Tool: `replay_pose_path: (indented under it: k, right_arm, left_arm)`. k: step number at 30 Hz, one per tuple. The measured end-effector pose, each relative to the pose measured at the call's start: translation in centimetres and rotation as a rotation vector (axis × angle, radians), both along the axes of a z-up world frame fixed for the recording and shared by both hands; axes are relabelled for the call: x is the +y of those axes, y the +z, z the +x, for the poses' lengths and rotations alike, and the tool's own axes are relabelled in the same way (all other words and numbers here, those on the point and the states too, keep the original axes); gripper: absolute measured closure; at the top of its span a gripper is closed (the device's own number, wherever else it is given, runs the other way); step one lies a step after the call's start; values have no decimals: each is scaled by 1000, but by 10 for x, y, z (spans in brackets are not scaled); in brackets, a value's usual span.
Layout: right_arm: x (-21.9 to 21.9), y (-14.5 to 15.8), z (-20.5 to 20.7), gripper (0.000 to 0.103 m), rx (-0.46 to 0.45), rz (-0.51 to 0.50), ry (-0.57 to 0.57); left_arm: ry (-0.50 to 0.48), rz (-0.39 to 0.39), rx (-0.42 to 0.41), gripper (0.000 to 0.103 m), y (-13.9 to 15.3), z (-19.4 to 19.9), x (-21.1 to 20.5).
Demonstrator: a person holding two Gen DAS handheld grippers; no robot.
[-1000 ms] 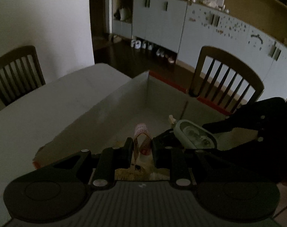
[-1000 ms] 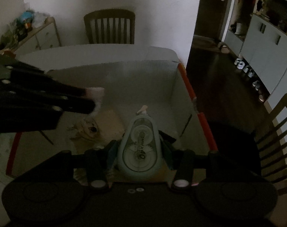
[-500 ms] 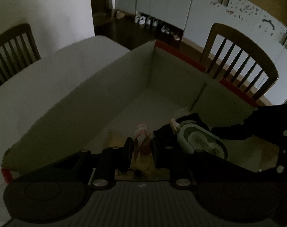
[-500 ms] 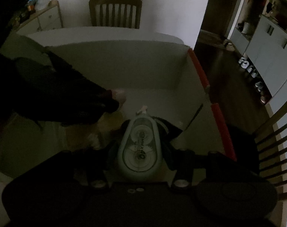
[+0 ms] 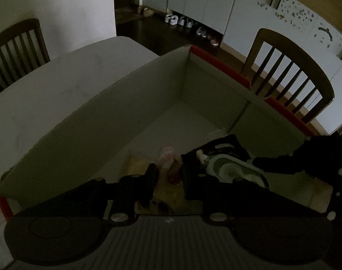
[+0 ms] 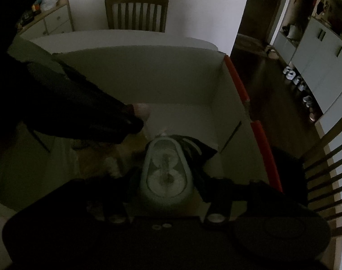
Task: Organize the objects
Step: 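Open both tools to release the pink cup and tape dispenser in the box, then withdraw both tools from the box back over the table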
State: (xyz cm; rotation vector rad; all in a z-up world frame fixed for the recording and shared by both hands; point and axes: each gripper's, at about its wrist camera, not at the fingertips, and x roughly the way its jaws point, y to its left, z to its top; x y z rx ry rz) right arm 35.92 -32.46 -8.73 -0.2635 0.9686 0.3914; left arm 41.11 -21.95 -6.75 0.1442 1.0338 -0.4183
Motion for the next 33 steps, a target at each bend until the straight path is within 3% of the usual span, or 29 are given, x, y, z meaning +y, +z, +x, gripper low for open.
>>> replay_pose_path:
  k: [4,18,33]
  right_arm:
    - [-7,8,-3,42,-5,27,-7]
    - [-21,41,-30,41,-55,85,-12]
    - [3,81,-67,39,-116,146,-18]
  left_arm:
    - [-1,8,-19,76,2,-8,1]
    - [3,-91,-111,76,41,-49,28]
    - [-8,-211,-203,76,85,-116,78]
